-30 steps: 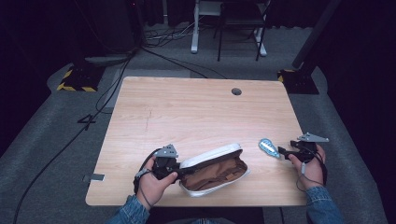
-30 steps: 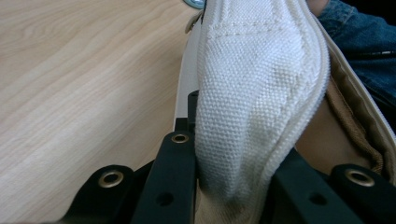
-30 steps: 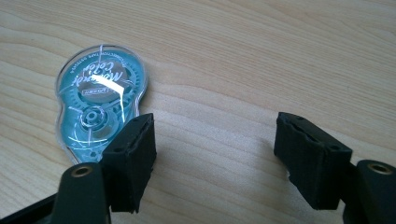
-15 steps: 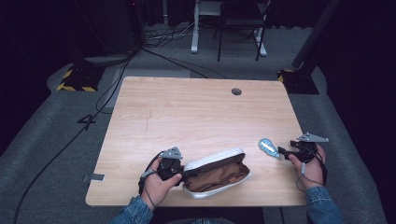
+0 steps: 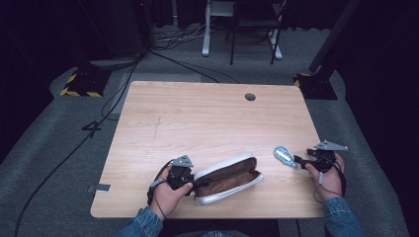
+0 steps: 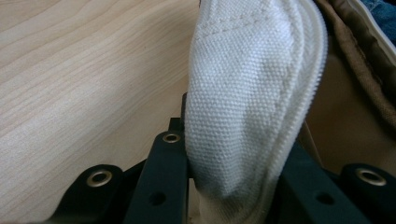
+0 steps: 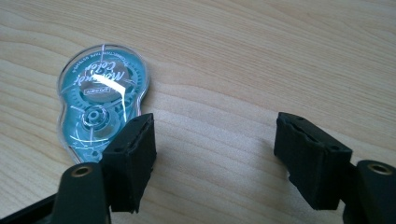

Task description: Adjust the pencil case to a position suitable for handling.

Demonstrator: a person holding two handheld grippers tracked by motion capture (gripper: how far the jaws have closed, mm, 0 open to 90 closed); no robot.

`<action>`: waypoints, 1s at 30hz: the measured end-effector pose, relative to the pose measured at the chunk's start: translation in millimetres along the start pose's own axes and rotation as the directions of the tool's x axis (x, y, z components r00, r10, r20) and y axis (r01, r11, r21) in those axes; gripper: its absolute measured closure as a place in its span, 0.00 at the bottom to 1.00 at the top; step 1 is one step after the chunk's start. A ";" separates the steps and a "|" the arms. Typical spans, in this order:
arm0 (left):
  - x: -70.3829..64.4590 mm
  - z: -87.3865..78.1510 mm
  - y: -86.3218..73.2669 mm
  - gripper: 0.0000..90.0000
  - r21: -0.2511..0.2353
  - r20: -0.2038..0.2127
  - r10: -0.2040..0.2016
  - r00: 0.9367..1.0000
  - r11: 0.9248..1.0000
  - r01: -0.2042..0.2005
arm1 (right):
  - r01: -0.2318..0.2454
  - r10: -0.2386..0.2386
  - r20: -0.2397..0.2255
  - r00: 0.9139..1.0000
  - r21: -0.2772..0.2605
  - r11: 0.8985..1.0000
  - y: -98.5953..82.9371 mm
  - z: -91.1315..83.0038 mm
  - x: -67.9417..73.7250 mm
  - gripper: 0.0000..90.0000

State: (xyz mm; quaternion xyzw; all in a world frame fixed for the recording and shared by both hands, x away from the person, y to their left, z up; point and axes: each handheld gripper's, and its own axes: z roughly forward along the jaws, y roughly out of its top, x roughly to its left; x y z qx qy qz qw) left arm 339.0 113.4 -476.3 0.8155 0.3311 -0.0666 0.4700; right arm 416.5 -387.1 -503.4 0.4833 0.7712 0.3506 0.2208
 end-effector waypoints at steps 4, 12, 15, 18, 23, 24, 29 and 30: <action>0.8 0.7 0.1 0.75 -0.011 -0.015 -0.002 1.000 1.000 0.001 | -0.001 0.001 0.000 1.000 -0.001 1.000 -0.1 -0.1 0.4 0.33; 0.1 -5.1 5.0 0.35 -0.066 -0.091 0.035 0.995 0.997 -0.041 | 0.002 -0.002 -0.002 1.000 -0.001 1.000 -0.3 -0.3 0.5 0.33; -0.5 -8.0 7.2 0.30 -0.084 -0.102 0.052 0.993 0.995 -0.061 | 0.002 -0.002 -0.002 1.000 -0.001 1.000 -0.3 -0.3 0.5 0.33; -3.0 -12.1 10.2 0.28 -0.092 -0.126 0.082 0.989 0.991 -0.094 | 0.002 -0.002 -0.002 1.000 -0.001 1.000 -0.3 -0.3 0.4 0.33; -8.5 -22.1 16.8 0.28 -0.112 -0.145 0.123 0.982 0.984 -0.140 | 0.002 -0.002 -0.002 1.000 -0.001 1.000 -0.3 -0.3 0.5 0.33; -8.3 -23.3 17.6 0.28 -0.117 -0.141 0.124 0.982 0.983 -0.141 | 0.000 0.000 -0.003 1.000 0.000 1.000 -0.4 -0.4 0.7 0.33; -5.8 -33.6 20.2 0.28 -0.139 -0.149 0.124 0.981 0.980 -0.145 | 0.002 -0.002 -0.004 1.000 -0.001 1.000 -0.8 -0.7 0.9 0.33; -5.1 -36.5 20.6 0.28 -0.145 -0.155 0.123 0.980 0.979 -0.146 | 0.001 -0.001 -0.006 1.000 0.001 1.000 -0.8 -1.0 1.0 0.33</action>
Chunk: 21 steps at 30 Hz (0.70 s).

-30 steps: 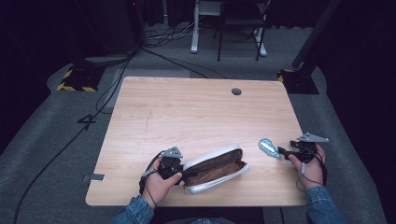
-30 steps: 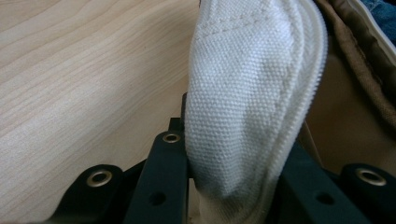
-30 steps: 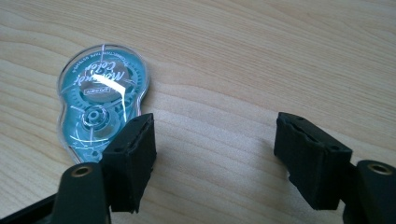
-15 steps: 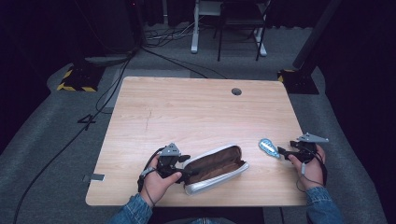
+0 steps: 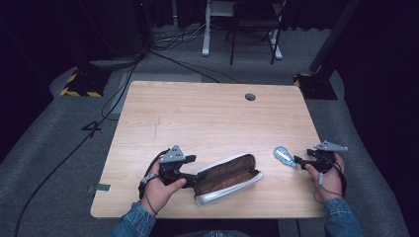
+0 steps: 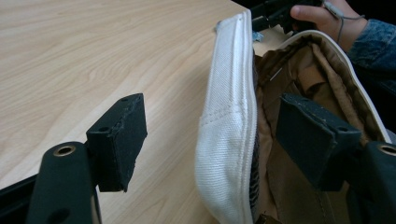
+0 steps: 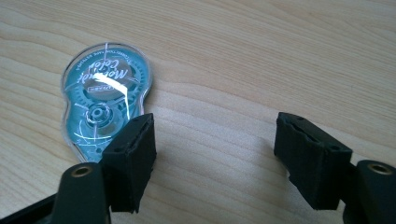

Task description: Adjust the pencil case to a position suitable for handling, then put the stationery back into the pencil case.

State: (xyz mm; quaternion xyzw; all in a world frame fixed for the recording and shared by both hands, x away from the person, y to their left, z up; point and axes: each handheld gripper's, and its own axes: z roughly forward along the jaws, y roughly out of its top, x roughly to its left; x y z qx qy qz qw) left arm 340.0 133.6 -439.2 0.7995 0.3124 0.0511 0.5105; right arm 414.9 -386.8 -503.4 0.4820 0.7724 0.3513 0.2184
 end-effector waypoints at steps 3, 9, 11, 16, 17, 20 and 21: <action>3.6 -9.3 1.8 0.28 -0.017 -0.027 0.006 1.000 1.000 -0.007 | -0.001 0.001 -0.003 1.000 0.000 1.000 -0.1 -0.2 -0.2 0.33; 15.3 -31.1 1.6 0.28 -0.029 -0.102 0.018 0.995 0.999 -0.021 | 0.000 0.000 -0.003 1.000 0.000 1.000 0.0 0.0 -0.5 0.33; 17.0 -34.0 0.7 0.27 -0.030 -0.115 0.008 0.993 0.999 -0.012 | 0.000 0.000 -0.003 1.000 0.000 1.000 0.1 -0.1 -0.7 0.33; 32.3 -42.7 -6.6 0.26 0.006 -0.173 -0.001 0.985 1.000 0.003 | -0.013 0.013 0.004 1.000 0.006 1.000 0.5 -1.1 0.9 0.35; 36.3 -43.4 -8.3 0.26 0.015 -0.183 0.001 0.983 1.000 0.001 | -0.013 0.013 -0.006 1.000 0.004 1.000 1.1 -2.1 0.6 0.38; 48.9 -44.7 -15.6 0.26 0.019 -0.208 -0.019 0.978 1.000 0.023 | -0.019 0.019 -0.008 1.000 -0.006 1.000 3.6 -6.4 1.6 0.38; 53.4 -45.6 -18.0 0.25 0.029 -0.215 -0.019 0.976 0.999 0.026 | -0.016 0.016 -0.007 1.000 -0.011 1.000 4.7 -7.6 1.9 0.38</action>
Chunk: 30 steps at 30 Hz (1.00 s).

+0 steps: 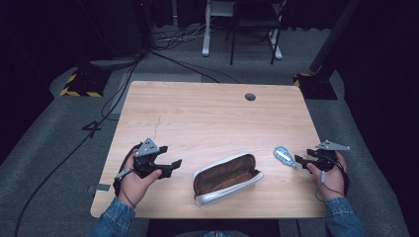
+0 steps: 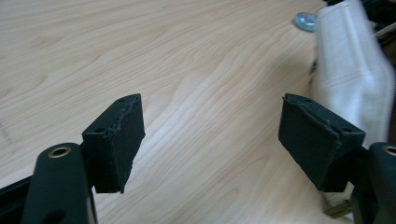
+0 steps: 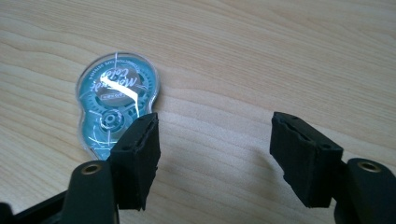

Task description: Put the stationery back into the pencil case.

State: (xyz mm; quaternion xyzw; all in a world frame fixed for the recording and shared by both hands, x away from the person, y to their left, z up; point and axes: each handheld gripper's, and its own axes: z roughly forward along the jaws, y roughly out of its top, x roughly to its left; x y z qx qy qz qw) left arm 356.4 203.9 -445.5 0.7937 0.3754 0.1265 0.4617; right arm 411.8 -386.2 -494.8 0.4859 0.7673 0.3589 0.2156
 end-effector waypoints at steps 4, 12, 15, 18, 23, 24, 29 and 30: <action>20.0 2.1 -11.3 0.25 0.022 -0.054 -0.028 0.998 0.999 0.029 | 0.010 -0.010 -0.010 1.000 -0.009 1.000 4.5 -3.7 2.8 0.38; 45.9 10.9 -28.9 0.24 0.109 -0.130 -0.039 0.991 0.993 0.054 | 0.017 -0.018 -0.047 0.999 -0.010 1.000 10.7 -5.7 13.8 0.37; 53.7 16.7 -36.2 0.24 0.154 -0.144 -0.049 0.988 0.986 0.071 | 0.014 -0.015 -0.060 0.998 -0.014 1.000 12.6 -7.5 18.2 0.39; 57.8 20.9 -40.5 0.24 0.177 -0.158 -0.054 0.986 0.981 0.082 | 0.026 -0.027 -0.074 0.997 -0.010 1.000 13.0 -6.7 20.7 0.40; 60.4 23.4 -42.8 0.22 0.192 -0.178 -0.029 0.984 0.979 0.063 | 0.055 -0.054 -0.118 0.992 0.007 0.998 13.4 0.0 30.6 0.41; 60.0 24.0 -43.1 0.22 0.189 -0.183 -0.026 0.983 0.980 0.061 | 0.060 -0.059 -0.122 0.991 0.009 0.998 13.4 0.9 31.8 0.41; 59.2 25.5 -43.8 0.20 0.203 -0.200 0.013 0.980 0.979 0.028 | 0.082 -0.078 -0.138 0.987 0.023 0.996 12.8 5.4 37.1 0.41; 59.3 25.5 -43.8 0.20 0.204 -0.199 0.014 0.980 0.979 0.028 | 0.087 -0.083 -0.139 0.987 0.023 0.996 12.7 6.2 37.6 0.41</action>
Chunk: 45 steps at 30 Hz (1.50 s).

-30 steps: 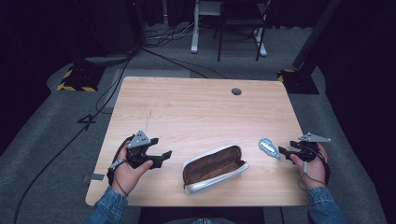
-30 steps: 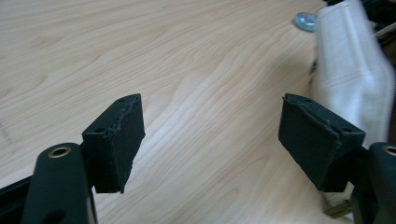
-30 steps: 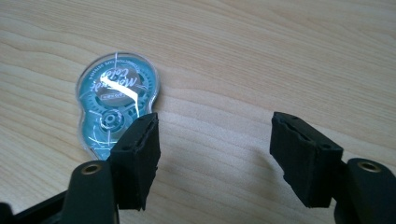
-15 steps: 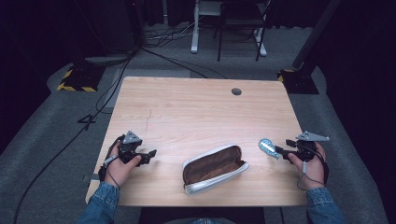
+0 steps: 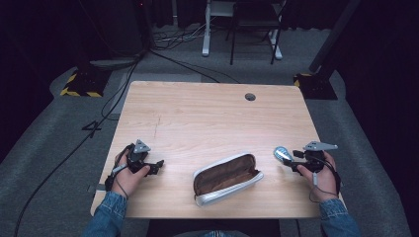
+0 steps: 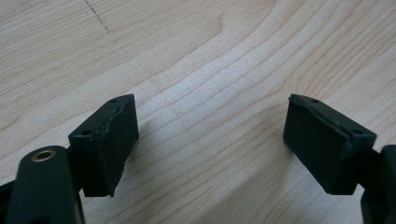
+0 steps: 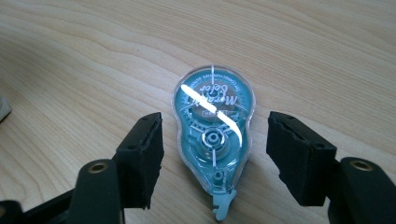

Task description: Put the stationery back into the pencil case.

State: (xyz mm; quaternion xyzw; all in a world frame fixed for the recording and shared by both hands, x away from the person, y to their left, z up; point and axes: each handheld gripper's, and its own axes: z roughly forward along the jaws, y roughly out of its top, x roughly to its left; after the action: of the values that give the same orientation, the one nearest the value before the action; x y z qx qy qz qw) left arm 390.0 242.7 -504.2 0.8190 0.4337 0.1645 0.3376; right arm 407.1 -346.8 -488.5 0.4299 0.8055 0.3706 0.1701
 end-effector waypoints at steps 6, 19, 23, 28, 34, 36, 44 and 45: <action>-0.2 0.3 0.0 0.20 0.000 -0.001 0.000 1.000 1.000 0.000 | 0.018 -0.018 0.000 1.000 0.014 1.000 -0.5 6.3 2.7 0.43; 0.0 0.2 0.1 0.19 0.002 -0.003 -0.002 1.000 1.000 0.002 | 0.053 -0.053 0.009 0.999 0.021 0.998 -2.2 11.9 0.6 0.54; -0.1 0.2 0.0 0.19 0.002 -0.002 -0.003 1.000 1.000 0.003 | 0.055 -0.055 0.008 0.998 0.023 0.998 -2.0 11.4 0.4 0.55; -0.1 0.2 0.1 0.19 0.002 -0.003 -0.003 1.000 1.000 0.003 | 0.054 -0.054 0.007 0.999 0.025 0.998 -1.6 11.4 0.5 0.55; -0.1 0.2 0.1 0.19 0.002 -0.003 -0.002 1.000 1.000 0.002 | 0.048 -0.048 0.019 0.999 0.009 0.999 0.1 8.1 1.3 0.56; -0.1 0.2 0.0 0.19 0.001 -0.003 -0.002 1.000 1.000 0.002 | 0.046 -0.046 0.018 0.999 -0.002 0.999 1.6 5.5 1.6 0.56; -0.2 0.2 0.0 0.19 0.001 -0.004 -0.001 1.000 1.000 0.001 | 0.064 -0.063 0.015 0.998 -0.035 0.997 7.6 -2.3 6.2 0.56; -0.2 0.2 0.0 0.19 0.002 -0.004 -0.001 1.000 1.000 0.001 | 0.068 -0.068 0.014 0.998 -0.040 0.997 8.6 -3.8 6.6 0.56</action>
State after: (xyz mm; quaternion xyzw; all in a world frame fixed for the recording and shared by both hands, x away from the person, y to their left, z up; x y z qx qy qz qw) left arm 390.1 242.5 -504.3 0.8187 0.4350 0.1654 0.3363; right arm 406.0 -340.1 -479.2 0.4010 0.8110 0.3780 0.1965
